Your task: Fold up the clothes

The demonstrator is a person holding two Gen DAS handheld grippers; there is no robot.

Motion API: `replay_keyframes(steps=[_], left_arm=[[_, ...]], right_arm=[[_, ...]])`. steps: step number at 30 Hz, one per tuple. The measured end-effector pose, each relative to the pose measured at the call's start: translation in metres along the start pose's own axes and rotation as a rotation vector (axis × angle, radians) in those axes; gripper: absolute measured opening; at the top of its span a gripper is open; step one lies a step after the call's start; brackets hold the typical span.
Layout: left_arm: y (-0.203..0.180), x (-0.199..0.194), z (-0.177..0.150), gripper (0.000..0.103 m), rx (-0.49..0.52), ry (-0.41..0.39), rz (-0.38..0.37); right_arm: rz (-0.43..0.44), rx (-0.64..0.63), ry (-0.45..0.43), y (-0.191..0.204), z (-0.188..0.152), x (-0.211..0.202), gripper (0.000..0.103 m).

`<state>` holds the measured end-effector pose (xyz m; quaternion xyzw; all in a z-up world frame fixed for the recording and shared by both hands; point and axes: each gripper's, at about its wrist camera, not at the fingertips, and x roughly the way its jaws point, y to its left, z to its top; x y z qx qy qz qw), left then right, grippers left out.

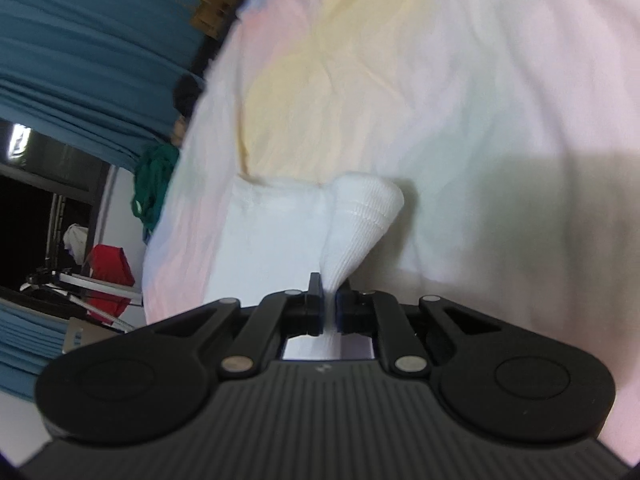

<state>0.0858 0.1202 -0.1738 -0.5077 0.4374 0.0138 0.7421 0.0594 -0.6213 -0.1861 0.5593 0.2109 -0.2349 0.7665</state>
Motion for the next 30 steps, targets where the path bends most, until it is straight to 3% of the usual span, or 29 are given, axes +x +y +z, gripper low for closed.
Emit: replay_keyframes(steps=[6, 13, 15, 19, 22, 25, 30], left_arm=[[0.029, -0.015, 0.021, 0.085, -0.195, -0.12, -0.035], [0.053, -0.03, 0.035, 0.067, -0.37, -0.285, -0.075], [0.053, -0.033, 0.038, 0.061, -0.369, -0.307, -0.065], [0.047, -0.032, 0.041, 0.027, -0.367, -0.319, -0.037], [0.045, -0.039, 0.045, 0.01, -0.359, -0.318, -0.061], [0.036, -0.062, 0.053, 0.008, -0.299, -0.353, -0.09], [0.015, -0.112, 0.077, 0.007, -0.166, -0.392, -0.059]], right_arm=[[0.046, -0.027, -0.09, 0.009, 0.006, -0.007, 0.007], [0.041, 0.023, -0.055, -0.001, 0.009, 0.007, 0.007], [0.037, 0.023, -0.037, -0.001, 0.009, 0.01, 0.007], [0.027, 0.048, 0.06, -0.007, 0.006, 0.023, 0.009], [0.027, 0.106, 0.113, -0.015, 0.003, 0.032, 0.009], [0.02, 0.105, 0.151, -0.018, 0.001, 0.038, 0.009], [0.037, 0.045, 0.058, -0.009, 0.006, 0.023, 0.006]])
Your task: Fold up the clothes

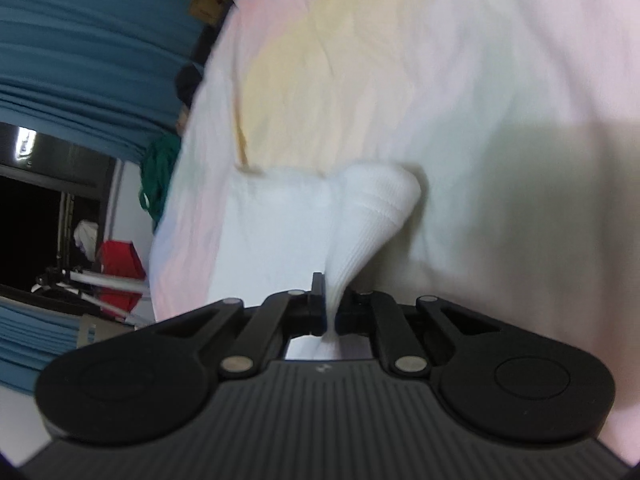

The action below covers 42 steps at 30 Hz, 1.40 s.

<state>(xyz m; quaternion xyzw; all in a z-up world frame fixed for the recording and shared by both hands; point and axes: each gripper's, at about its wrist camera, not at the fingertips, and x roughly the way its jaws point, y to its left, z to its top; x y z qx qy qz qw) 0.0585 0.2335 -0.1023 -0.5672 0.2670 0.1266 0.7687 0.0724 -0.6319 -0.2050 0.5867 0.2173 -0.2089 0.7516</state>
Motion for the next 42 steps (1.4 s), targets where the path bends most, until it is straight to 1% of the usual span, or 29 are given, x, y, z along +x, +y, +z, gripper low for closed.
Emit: replay_keyframes(steps=[6, 8, 11, 12, 14, 17, 19, 20, 22, 26, 27, 28, 29, 30, 31, 32, 34, 35, 36, 37, 39, 40, 42], left_arm=[[-0.018, -0.064, 0.068, 0.006, 0.126, -0.058, 0.01], [-0.02, -0.076, 0.086, 0.006, 0.154, -0.034, 0.009], [-0.014, -0.083, 0.103, 0.006, 0.182, 0.013, 0.036], [-0.011, -0.085, 0.104, 0.006, 0.193, 0.029, 0.047], [0.006, -0.093, 0.104, 0.006, 0.207, 0.063, 0.065], [0.03, -0.088, 0.093, 0.007, 0.31, 0.126, 0.153], [0.047, -0.076, 0.086, 0.008, 0.332, 0.169, 0.217], [0.056, -0.071, 0.084, 0.008, 0.326, 0.179, 0.232], [0.069, -0.065, 0.082, 0.011, 0.312, 0.182, 0.234], [0.075, -0.066, 0.078, 0.02, 0.357, 0.171, 0.243], [0.075, -0.067, 0.076, 0.024, 0.373, 0.17, 0.245], [0.073, -0.069, 0.074, 0.032, 0.398, 0.167, 0.251], [0.072, -0.072, 0.072, 0.035, 0.428, 0.162, 0.258], [0.072, -0.074, 0.072, 0.044, 0.457, 0.156, 0.265], [0.072, -0.078, 0.07, 0.051, 0.488, 0.155, 0.271], [0.071, -0.081, 0.068, 0.055, 0.516, 0.155, 0.275], [0.066, -0.086, 0.064, 0.073, 0.565, 0.142, 0.278], [0.064, -0.091, 0.062, 0.077, 0.593, 0.127, 0.28], [0.061, -0.097, 0.058, 0.082, 0.624, 0.107, 0.28], [0.058, -0.104, 0.055, 0.083, 0.658, 0.084, 0.276], [0.048, -0.117, 0.047, 0.085, 0.719, 0.036, 0.267], [0.042, -0.124, 0.043, 0.09, 0.749, 0.006, 0.258], [0.029, -0.134, 0.034, 0.095, 0.803, -0.054, 0.234]], right_arm=[[0.035, 0.031, -0.091, 0.003, 0.007, -0.022, 0.006], [0.059, 0.041, -0.128, 0.004, 0.01, -0.032, 0.006], [0.052, -0.003, -0.184, 0.011, 0.012, -0.047, 0.006], [0.042, -0.017, -0.201, 0.013, 0.012, -0.052, 0.006], [0.0, -0.038, -0.216, 0.015, 0.012, -0.056, 0.006], [-0.131, -0.076, -0.167, 0.01, 0.008, -0.044, 0.006], [-0.218, -0.1, -0.135, 0.007, 0.005, -0.035, 0.006], [-0.253, -0.106, -0.118, 0.004, 0.003, -0.032, 0.006], [-0.274, -0.113, -0.098, -0.003, 0.002, -0.027, 0.006], [-0.286, -0.145, -0.087, -0.003, 0.0, -0.023, 0.008], [-0.281, -0.132, -0.088, -0.003, 0.001, -0.024, 0.009], [-0.274, -0.115, -0.086, -0.003, 0.001, -0.025, 0.009], [-0.269, -0.101, -0.086, -0.003, 0.002, -0.026, 0.01], [-0.266, -0.093, -0.088, -0.003, 0.003, -0.028, 0.013], [-0.266, -0.088, -0.096, -0.002, 0.004, -0.03, 0.023], [-0.271, -0.09, -0.112, 0.0, 0.005, -0.033, 0.032], [-0.265, -0.1, -0.159, 0.006, 0.006, -0.041, 0.065], [-0.267, -0.115, -0.191, 0.011, 0.005, -0.045, 0.07], [-0.268, -0.133, -0.223, 0.016, 0.003, -0.049, 0.079], [-0.271, -0.157, -0.256, 0.022, 0.002, -0.053, 0.081], [-0.261, -0.212, -0.313, 0.035, -0.003, -0.061, 0.081], [-0.251, -0.244, -0.338, 0.041, -0.006, -0.065, 0.081], [-0.228, -0.321, -0.378, 0.055, -0.013, -0.072, 0.081]])
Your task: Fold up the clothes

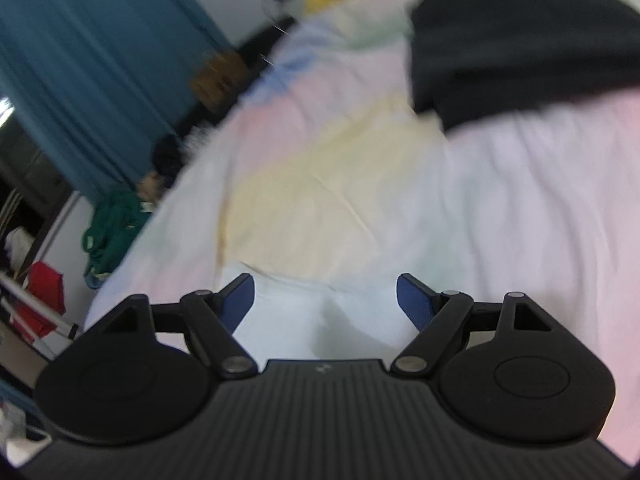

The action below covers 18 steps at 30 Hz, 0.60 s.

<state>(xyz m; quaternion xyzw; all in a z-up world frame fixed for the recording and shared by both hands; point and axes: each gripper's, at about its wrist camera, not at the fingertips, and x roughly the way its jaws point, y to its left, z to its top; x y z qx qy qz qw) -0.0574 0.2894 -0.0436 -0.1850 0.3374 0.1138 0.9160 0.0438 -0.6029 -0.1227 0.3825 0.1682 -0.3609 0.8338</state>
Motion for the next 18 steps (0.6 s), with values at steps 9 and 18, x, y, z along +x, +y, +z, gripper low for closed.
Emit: replay_keyframes(steps=[9, 18], left_arm=[[-0.09, -0.032, 0.011, 0.101, 0.126, -0.194, -0.12], [-0.215, -0.006, -0.006, 0.101, 0.29, -0.181, -0.269]], right_arm=[[0.3, -0.343, -0.008, 0.073, -0.028, -0.042, 0.08], [0.588, -0.552, 0.108, 0.118, -0.085, -0.073, 0.08]])
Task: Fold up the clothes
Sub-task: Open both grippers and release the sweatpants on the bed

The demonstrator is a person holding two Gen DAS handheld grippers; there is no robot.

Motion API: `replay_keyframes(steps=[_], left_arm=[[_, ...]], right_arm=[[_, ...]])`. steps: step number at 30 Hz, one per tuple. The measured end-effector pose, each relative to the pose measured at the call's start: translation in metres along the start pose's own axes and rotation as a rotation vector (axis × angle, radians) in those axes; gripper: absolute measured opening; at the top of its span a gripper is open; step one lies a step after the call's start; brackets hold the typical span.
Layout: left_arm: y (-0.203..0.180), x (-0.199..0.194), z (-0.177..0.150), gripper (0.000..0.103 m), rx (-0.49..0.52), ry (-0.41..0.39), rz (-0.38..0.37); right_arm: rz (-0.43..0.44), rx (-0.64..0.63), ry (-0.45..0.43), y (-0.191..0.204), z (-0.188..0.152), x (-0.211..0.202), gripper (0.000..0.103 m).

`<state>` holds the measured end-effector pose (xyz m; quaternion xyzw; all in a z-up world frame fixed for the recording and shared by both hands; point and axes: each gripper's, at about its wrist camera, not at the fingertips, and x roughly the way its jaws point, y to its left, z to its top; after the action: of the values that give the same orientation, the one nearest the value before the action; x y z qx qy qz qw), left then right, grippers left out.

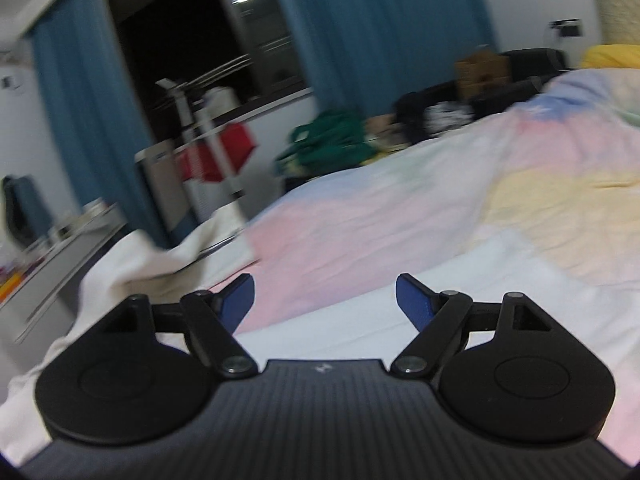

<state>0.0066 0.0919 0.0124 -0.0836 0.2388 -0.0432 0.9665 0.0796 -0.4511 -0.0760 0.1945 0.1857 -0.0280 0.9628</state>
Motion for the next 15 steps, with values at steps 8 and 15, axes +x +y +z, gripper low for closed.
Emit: replay_keyframes(steps=[8, 15], left_arm=[[-0.079, 0.064, -0.005, 0.1, 0.023, -0.005, -0.024], [-0.103, 0.118, -0.03, 0.1, 0.057, 0.058, 0.03]], right_arm=[[0.125, -0.104, 0.034, 0.039, -0.015, -0.005, 0.08], [0.189, -0.018, 0.113, 0.036, -0.023, 0.009, 0.08]])
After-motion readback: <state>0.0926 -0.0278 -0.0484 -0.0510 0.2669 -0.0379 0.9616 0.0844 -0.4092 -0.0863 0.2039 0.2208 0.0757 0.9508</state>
